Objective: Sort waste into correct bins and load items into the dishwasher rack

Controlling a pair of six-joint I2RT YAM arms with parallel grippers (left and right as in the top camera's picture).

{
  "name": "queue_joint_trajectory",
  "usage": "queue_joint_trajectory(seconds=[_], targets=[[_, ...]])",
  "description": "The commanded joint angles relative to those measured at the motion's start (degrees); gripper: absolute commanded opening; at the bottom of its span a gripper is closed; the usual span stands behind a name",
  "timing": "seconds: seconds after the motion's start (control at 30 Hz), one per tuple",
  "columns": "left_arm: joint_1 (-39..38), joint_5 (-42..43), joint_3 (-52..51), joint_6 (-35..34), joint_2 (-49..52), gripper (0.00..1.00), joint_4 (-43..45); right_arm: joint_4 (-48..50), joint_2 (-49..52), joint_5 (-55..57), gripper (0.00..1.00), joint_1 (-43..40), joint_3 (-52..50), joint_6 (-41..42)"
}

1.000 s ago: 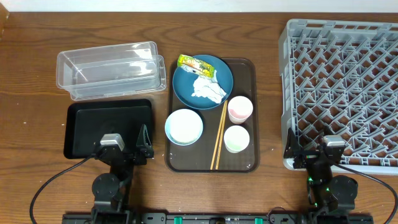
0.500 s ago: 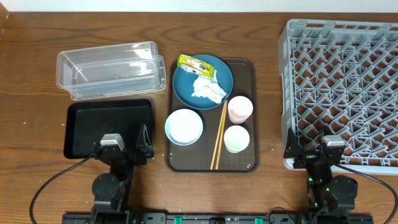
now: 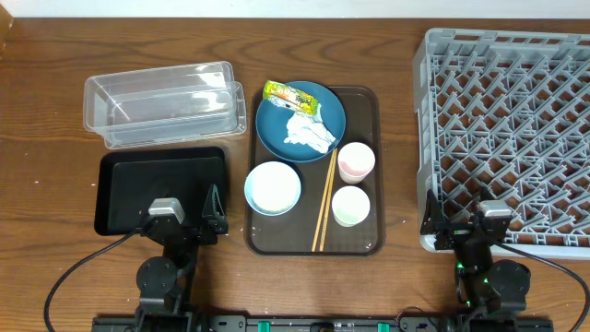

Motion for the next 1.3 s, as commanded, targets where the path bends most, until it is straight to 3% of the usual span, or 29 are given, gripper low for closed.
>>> queue_joint_trajectory(seconds=[0.0, 0.7, 0.83, 1.03, 1.27], targets=[[0.26, -0.72, -0.85, 0.31, -0.5, 0.95, -2.4, 0.02, -0.33, -0.02, 0.99, 0.85, -0.22, -0.35], [0.26, -0.68, 2.05, -1.27, 2.51, 0.95, -2.45, 0.13, 0.02, 1.84, 0.99, 0.85, 1.57, 3.78], [0.26, -0.7, 9.4, -1.22, 10.23, 0.94, -5.66, -0.94, 3.98, 4.07, 0.99, 0.85, 6.58, 3.74], [0.26, -0.68, 26.53, -1.2, 29.77, 0.95, -15.85, -4.83, 20.33, 5.77, 0.99, 0.85, 19.56, 3.48], [0.26, -0.02, 50.27, -1.16, 52.7, 0.94, -40.35, -21.07, 43.01, 5.38, 0.99, 0.85, 39.12, -1.53]])
